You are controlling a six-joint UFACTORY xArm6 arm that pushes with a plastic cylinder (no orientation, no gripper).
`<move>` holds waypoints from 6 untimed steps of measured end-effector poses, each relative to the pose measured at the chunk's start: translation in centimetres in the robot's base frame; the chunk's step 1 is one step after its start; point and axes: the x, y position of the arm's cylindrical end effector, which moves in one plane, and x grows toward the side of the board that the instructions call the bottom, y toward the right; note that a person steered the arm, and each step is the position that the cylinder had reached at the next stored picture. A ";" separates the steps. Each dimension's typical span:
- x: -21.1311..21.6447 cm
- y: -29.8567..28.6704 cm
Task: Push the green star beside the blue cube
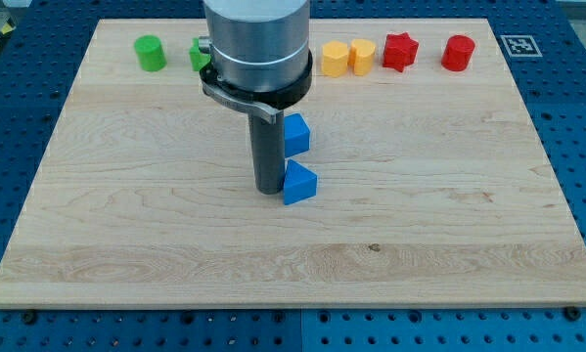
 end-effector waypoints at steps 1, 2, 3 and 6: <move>-0.1 -3.6; -5.0 -9.3; -12.4 -9.8; -23.8 -0.4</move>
